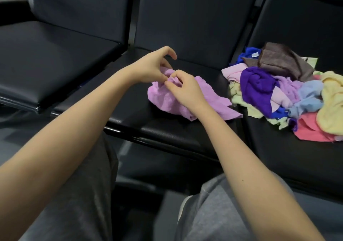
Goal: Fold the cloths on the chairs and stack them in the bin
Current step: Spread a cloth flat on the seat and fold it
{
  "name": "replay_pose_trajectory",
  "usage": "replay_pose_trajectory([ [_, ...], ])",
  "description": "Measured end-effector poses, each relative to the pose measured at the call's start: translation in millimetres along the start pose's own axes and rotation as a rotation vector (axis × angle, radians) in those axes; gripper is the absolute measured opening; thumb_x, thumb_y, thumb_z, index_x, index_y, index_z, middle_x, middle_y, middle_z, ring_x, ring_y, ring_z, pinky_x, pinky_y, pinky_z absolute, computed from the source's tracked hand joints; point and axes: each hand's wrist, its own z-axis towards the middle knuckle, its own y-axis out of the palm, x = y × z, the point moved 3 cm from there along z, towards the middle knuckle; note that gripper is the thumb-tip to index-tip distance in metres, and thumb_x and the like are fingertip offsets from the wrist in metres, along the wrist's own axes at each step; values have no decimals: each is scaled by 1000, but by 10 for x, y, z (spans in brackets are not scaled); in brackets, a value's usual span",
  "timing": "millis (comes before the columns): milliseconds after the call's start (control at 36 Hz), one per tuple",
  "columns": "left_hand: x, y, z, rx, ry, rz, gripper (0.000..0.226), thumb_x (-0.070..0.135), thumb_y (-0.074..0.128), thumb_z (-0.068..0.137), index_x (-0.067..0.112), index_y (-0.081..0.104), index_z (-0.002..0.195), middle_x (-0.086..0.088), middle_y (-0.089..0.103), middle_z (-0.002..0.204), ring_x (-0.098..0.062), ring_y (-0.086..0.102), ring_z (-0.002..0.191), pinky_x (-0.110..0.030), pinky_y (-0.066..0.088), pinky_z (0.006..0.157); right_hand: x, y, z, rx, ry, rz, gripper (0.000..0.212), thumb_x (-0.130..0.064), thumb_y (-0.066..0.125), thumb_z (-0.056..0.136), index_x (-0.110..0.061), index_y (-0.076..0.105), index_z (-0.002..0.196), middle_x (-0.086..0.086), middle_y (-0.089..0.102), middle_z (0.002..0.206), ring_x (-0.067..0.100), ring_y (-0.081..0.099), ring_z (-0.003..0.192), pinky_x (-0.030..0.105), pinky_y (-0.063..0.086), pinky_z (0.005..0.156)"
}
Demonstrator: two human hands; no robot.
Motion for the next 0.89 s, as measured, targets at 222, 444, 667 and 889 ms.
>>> replay_pose_trajectory([
  [222, 33, 29, -11, -121, -13, -257, 42, -3, 68, 82, 8, 47, 117, -9, 68, 90, -12, 62, 75, -20, 48, 71, 32, -203, 21, 37, -341, -433, 12, -14, 67, 85, -5, 70, 78, 3, 41, 147, 22, 40, 124, 35, 34, 100],
  [444, 98, 158, 20, -76, 34, -274, 21, 1, 51, 92, 7, 44, 111, -6, 60, 73, -5, 51, 55, -15, 39, 53, 11, -243, -36, 114, -355, -426, 14, 0, 53, 90, 3, 66, 85, 5, 58, 118, 12, 49, 87, 12, 29, 69],
  [667, -84, 311, 66, -244, 70, 268, 29, 9, 53, 88, 34, 42, 81, 8, 50, 74, -9, 46, 66, -19, 36, 58, 25, -430, -18, 229, -310, -451, 15, -1, 55, 88, 4, 69, 86, 11, 55, 100, 18, 48, 87, 22, 31, 71],
  [889, -202, 334, 202, -85, 121, 596, 18, 21, 62, 79, 20, 44, 80, 9, 48, 66, -25, 49, 70, -28, 31, 63, 182, -694, -40, 266, -192, -439, 14, -10, 58, 92, 1, 66, 90, -2, 45, 98, 11, 46, 86, 21, 34, 73],
])
